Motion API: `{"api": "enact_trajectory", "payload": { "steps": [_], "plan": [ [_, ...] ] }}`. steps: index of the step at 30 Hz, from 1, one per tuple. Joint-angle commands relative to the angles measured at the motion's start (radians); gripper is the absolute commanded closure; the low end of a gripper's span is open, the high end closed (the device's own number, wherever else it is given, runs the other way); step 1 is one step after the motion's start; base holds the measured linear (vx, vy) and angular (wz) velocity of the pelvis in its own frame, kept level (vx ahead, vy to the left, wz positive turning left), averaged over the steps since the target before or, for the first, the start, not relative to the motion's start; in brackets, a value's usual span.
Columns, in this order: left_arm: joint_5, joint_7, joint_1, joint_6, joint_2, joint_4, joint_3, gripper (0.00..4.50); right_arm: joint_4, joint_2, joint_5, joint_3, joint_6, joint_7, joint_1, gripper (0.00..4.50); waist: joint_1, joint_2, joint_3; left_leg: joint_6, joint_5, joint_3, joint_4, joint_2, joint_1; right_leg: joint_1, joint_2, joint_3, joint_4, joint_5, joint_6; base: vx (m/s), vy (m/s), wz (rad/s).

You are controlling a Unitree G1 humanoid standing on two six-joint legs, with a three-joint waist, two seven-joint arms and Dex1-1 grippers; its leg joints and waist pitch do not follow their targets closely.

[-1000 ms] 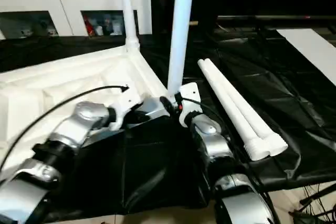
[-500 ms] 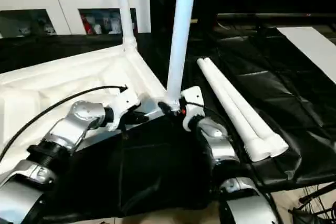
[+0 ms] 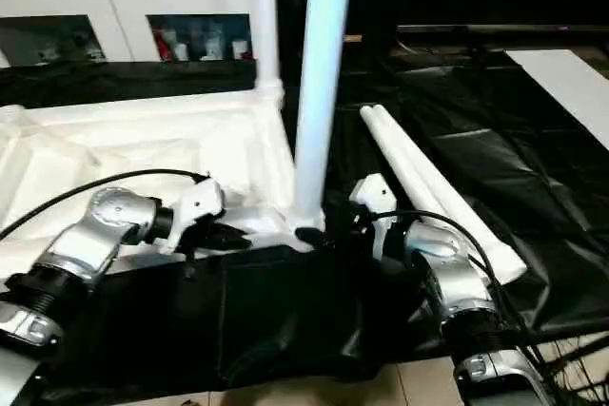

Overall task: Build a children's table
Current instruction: Rotate leg to tighten

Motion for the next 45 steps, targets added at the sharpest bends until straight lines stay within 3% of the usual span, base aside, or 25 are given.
{"api": "enact_trajectory", "payload": {
  "steps": [1,6,10,18,23,27,30,31,32,33,34,36,37,38,39,45],
  "plan": [
    [-0.022,-0.020,-0.009,-0.023,-0.009,-0.011,-0.005,4.50,-0.007,-0.006,-0.002,0.004,0.004,0.009,-0.013,0.30,0.000,-0.009,-0.057,0.108,-0.063,-0.003,-0.059,0.029,0.005,0.054,-0.075,0.053,-0.072,0.092,-0.271,0.000,0.000,0.00],
    [-0.021,-0.036,-0.016,-0.047,-0.002,0.009,0.000,4.50,-0.008,0.012,0.012,0.000,0.018,0.035,-0.027,0.30,0.004,-0.008,-0.059,0.115,-0.043,-0.004,-0.058,0.027,0.001,0.057,-0.075,0.051,-0.068,0.130,-0.267,0.000,0.000,0.00],
    [-0.026,-0.054,-0.013,-0.050,0.007,0.002,-0.001,4.50,0.011,0.018,0.002,0.011,0.021,0.060,-0.035,0.67,0.008,-0.003,-0.058,0.110,-0.052,-0.005,-0.059,0.029,0.005,0.054,-0.076,0.050,-0.068,0.121,-0.272,0.000,0.000,0.00],
    [-0.020,-0.062,-0.016,-0.060,0.008,0.016,-0.002,4.50,0.035,0.019,0.002,0.005,0.016,0.068,-0.042,1.38,0.014,-0.002,-0.060,0.107,-0.044,-0.004,-0.057,0.029,0.004,0.057,-0.075,0.050,-0.065,0.152,-0.275,0.000,0.000,0.00],
    [-0.014,-0.070,-0.018,-0.063,0.006,0.028,-0.009,4.50,0.038,0.015,-0.008,0.003,0.014,0.074,-0.035,1.79,0.014,-0.005,-0.062,0.107,-0.040,-0.004,-0.057,0.029,0.004,0.057,-0.075,0.051,-0.064,0.152,-0.275,0.000,0.000,0.00],
    [-0.007,-0.068,-0.015,-0.052,0.003,0.029,-0.012,4.50,0.058,0.022,-0.025,0.004,0.007,0.049,-0.029,1.83,0.014,-0.008,-0.062,0.109,-0.036,-0.004,-0.056,0.028,0.003,0.058,-0.075,0.050,-0.063,0.149,-0.273,0.000,0.000,0.00],
    [0.014,-0.028,-0.013,-0.019,0.002,0.032,-0.015,4.50,0.114,0.049,-0.057,-0.005,0.004,-0.056,-0.035,1.85,0.012,-0.013,-0.059,0.103,-0.047,-0.002,-0.058,0.030,0.005,0.053,-0.078,0.051,-0.066,0.112,-0.270,0.000,0.000,0.00],
    [0.021,0.006,-0.020,-0.004,-0.006,0.045,-0.009,4.50,0.138,0.062,-0.067,-0.014,0.003,-0.107,-0.041,1.85,0.011,-0.010,-0.054,0.091,-0.073,-0.004,-0.062,0.029,0.006,0.051,-0.078,0.050,-0.073,0.058,-0.265,0.000,0.000,0.00],
    [0.033,0.058,-0.031,0.014,-0.020,0.066,0.000,4.50,0.170,0.084,-0.073,-0.029,0.001,-0.180,-0.050,1.85,0.008,-0.015,-0.052,0.071,-0.101,-0.004,-0.066,0.030,0.008,0.049,-0.078,0.051,-0.077,-0.004,-0.257,0.000,0.000,0.00],
    [0.039,0.087,-0.037,0.024,-0.028,0.079,0.005,4.50,0.186,0.097,-0.075,-0.038,0.001,-0.218,-0.054,1.85,0.007,-0.012,-0.048,0.060,-0.119,-0.003,-0.068,0.029,0.011,0.045,-0.080,0.052,-0.084,-0.044,-0.253,0.000,0.000,0.00],
    [0.063,0.201,-0.068,0.068,-0.061,0.124,0.021,4.50,0.240,0.141,-0.081,-0.064,-0.011,-0.347,-0.073,1.85,0.006,0.003,-0.046,0.032,-0.156,-0.006,-0.071,0.028,0.014,0.046,-0.082,0.052,-0.090,-0.123,-0.243,0.000,0.000,0.00],
    [0.073,0.286,-0.092,0.102,-0.092,0.159,0.035,4.50,0.278,0.172,-0.088,-0.081,-0.021,-0.446,-0.089,1.85,-0.003,-0.006,-0.045,-0.008,-0.185,-0.007,-0.075,0.027,0.017,0.043,-0.081,0.054,-0.096,-0.175,-0.226,0.000,0.000,0.00],
    [0.073,0.286,-0.092,0.102,-0.092,0.159,0.035,4.50,0.278,0.172,-0.088,-0.081,-0.021,-0.446,-0.089,1.85,-0.004,-0.007,-0.044,-0.008,-0.192,-0.007,-0.075,0.026,0.018,0.043,-0.081,0.055,-0.099,-0.188,-0.222,0.000,0.000,0.00],
    [0.071,0.376,-0.121,0.141,-0.138,0.197,0.056,4.50,0.316,0.214,-0.084,-0.105,-0.025,-0.562,-0.112,1.85,-0.006,-0.007,-0.044,-0.006,-0.194,-0.006,-0.074,0.026,0.016,0.042,-0.081,0.056,-0.101,-0.196,-0.216,0.000,0.000,0.00],
    [0.071,0.412,-0.133,0.159,-0.157,0.212,0.063,4.50,0.336,0.235,-0.077,-0.119,-0.021,-0.617,-0.126,1.85,-0.006,-0.005,-0.043,-0.010,-0.204,-0.007,-0.076,0.026,0.021,0.037,-0.080,0.057,-0.105,-0.205,-0.216,0.000,0.000,0.00],
    [0.075,0.546,-0.184,0.192,-0.234,0.266,0.083,4.50,0.443,0.312,-0.116,-0.129,-0.055,-0.861,-0.213,1.86,-0.002,-0.008,-0.049,0.006,-0.157,-0.007,-0.074,0.024,0.010,0.044,-0.081,0.056,-0.099,-0.139,-0.214,0.000,0.000,0.00]
  ]
}}
